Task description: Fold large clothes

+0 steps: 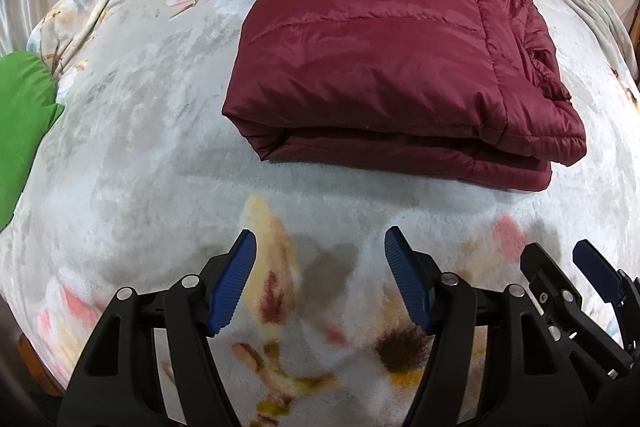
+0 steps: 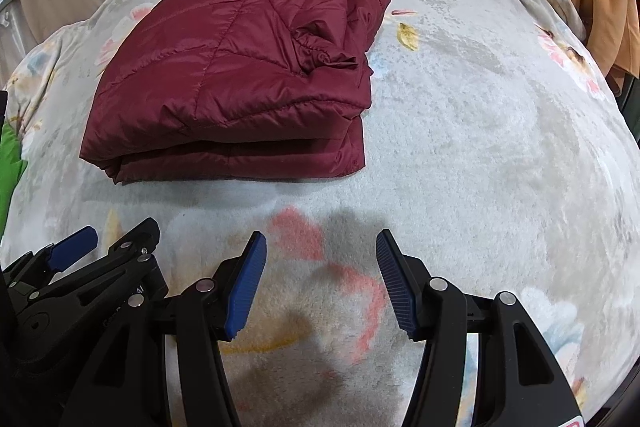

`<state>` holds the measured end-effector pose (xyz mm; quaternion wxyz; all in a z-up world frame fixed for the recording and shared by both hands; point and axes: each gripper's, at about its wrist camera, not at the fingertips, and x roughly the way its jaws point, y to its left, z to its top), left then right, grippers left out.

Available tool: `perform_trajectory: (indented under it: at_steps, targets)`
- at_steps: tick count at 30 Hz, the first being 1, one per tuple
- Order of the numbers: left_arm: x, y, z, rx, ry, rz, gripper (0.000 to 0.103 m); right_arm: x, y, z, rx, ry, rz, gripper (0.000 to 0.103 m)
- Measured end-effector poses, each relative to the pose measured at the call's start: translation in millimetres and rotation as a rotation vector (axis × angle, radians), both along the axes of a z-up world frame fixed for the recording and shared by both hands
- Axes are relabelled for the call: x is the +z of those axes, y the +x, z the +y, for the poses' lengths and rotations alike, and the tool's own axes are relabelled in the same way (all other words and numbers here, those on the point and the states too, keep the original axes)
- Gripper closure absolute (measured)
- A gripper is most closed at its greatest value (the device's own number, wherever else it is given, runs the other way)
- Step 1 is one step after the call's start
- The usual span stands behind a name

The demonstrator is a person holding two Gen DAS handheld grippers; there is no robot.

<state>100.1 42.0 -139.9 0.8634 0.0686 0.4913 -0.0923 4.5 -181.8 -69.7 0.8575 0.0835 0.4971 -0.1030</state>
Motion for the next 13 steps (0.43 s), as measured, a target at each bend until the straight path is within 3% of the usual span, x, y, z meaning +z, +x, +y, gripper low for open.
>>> perform_trajectory:
  at_steps: [13]
  targets:
    - [10.2, -0.5, -8.8, -0.022, 0.014, -0.026, 0.046, 7.9, 1.0, -0.9, -0.015, -0.013, -0.012, 0.047]
